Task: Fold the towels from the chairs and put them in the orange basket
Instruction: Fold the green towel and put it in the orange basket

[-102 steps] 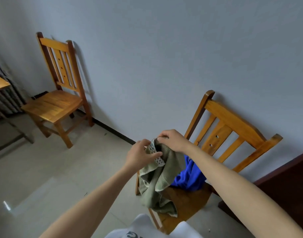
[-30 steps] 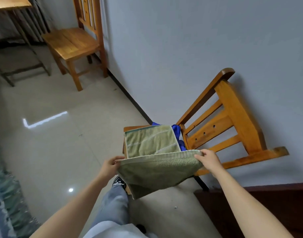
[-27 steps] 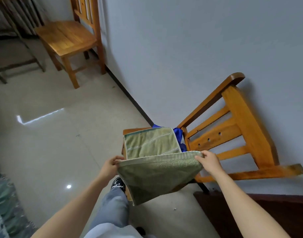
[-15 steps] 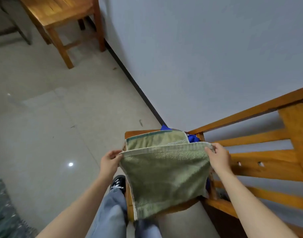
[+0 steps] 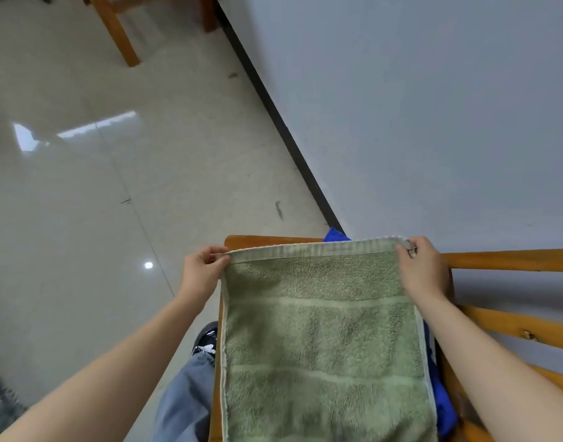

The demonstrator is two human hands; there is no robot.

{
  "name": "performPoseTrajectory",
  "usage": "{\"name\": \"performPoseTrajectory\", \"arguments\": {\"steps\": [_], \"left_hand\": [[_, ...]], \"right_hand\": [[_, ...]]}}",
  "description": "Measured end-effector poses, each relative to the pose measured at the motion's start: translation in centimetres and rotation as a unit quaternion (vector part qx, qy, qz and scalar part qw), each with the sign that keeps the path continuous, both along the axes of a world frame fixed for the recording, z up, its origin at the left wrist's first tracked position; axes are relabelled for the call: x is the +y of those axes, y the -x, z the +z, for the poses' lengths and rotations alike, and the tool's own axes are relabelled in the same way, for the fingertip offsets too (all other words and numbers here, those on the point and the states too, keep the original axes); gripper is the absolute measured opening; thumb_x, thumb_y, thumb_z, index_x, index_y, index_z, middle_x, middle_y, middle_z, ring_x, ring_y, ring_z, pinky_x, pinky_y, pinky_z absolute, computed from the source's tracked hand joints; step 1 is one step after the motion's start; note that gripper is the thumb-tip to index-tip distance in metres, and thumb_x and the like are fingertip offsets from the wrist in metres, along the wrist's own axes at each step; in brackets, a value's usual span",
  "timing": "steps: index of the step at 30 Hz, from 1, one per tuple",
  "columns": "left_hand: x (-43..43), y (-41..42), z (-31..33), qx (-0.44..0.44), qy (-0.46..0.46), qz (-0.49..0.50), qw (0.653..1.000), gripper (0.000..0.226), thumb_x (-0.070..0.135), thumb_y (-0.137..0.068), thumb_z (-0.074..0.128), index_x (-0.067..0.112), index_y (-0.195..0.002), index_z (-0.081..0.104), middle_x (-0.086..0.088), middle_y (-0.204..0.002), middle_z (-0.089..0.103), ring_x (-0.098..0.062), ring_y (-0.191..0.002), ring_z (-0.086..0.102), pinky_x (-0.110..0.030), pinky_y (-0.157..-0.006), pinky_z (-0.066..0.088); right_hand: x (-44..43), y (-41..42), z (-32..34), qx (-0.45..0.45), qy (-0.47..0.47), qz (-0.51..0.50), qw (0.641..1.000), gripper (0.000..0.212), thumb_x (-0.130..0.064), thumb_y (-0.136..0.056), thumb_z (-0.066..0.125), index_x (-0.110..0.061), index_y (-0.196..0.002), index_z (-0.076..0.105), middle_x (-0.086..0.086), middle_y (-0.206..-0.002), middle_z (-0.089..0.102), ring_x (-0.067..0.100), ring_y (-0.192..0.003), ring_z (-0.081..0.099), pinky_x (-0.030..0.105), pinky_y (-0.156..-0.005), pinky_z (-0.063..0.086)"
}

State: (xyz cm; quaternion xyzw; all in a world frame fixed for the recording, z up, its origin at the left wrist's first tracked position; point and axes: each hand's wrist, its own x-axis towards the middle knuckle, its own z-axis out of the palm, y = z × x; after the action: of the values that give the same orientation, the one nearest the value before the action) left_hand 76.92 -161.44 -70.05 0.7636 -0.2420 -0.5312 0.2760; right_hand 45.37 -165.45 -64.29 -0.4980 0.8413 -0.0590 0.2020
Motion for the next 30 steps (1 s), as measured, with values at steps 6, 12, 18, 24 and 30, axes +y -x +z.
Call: {"name": "performPoseTrajectory", "arguments": {"steps": [6,12,18,24,30], "left_hand": [[-1.7,1.1,-0.9,-0.116,-0.023,-0.090,0.989,0.012,0.013,-0.087,0.062,0.008,-0.097,0.065,-0.004,-0.083,0.059,-0.018,-0.079,0.053,-0.026,-0.064,0.042],[-1.3,0.9,-1.3,-0.231,-0.033,-0.186,0.955,0.017,0.006,-0.088,0.051,0.008,-0.095,0.066,0.000,-0.094,0.048,-0.019,-0.086,0.049,-0.028,-0.069,0.034],[-0.6,0.5,-1.8,-0.213,-0.041,-0.175,0.961,0.011,0.003,-0.085,0.052,0.010,-0.086,0.061,-0.007,-0.089,0.055,-0.026,-0.082,0.054,-0.030,-0.067,0.037],[-0.8,0.4,-1.7,-0.187,-0.046,-0.157,0.969,0.011,0.001,-0.085,0.052,0.009,-0.084,0.059,-0.007,-0.083,0.060,-0.024,-0.078,0.054,-0.028,-0.062,0.037],[-0.7,-0.2,-1.4,-0.163,-0.057,-0.123,0.977,0.015,-0.004,-0.080,0.054,0.010,-0.078,0.060,0.000,-0.066,0.051,-0.022,-0.070,0.050,-0.024,-0.055,0.034]], "right_hand": [[-1.2,1.4,-3.6,0.033,-0.122,0.079,0.989,0.017,-0.023,-0.095,0.048,-0.008,-0.085,0.047,0.017,-0.093,0.051,0.031,-0.081,0.047,0.033,-0.064,0.033],[-1.5,1.0,-4.5,0.013,-0.142,0.097,0.985,0.018,-0.021,-0.097,0.044,-0.008,-0.086,0.040,0.009,-0.080,0.047,0.026,-0.074,0.044,0.033,-0.061,0.032],[-1.4,0.8,-5.4,-0.072,-0.096,0.052,0.991,0.019,-0.019,-0.095,0.047,-0.006,-0.082,0.043,0.000,-0.063,0.041,0.023,-0.063,0.041,0.033,-0.057,0.028],[-2.7,1.0,-5.7,-0.110,-0.140,0.067,0.982,0.012,-0.014,-0.092,0.053,-0.004,-0.086,0.051,0.015,-0.095,0.058,0.028,-0.088,0.052,0.032,-0.064,0.033],[-3.2,0.9,-5.8,0.014,-0.241,0.261,0.935,0.012,-0.018,-0.092,0.049,-0.010,-0.086,0.057,0.007,-0.135,0.050,0.032,-0.120,0.042,0.038,-0.092,0.040]]}}
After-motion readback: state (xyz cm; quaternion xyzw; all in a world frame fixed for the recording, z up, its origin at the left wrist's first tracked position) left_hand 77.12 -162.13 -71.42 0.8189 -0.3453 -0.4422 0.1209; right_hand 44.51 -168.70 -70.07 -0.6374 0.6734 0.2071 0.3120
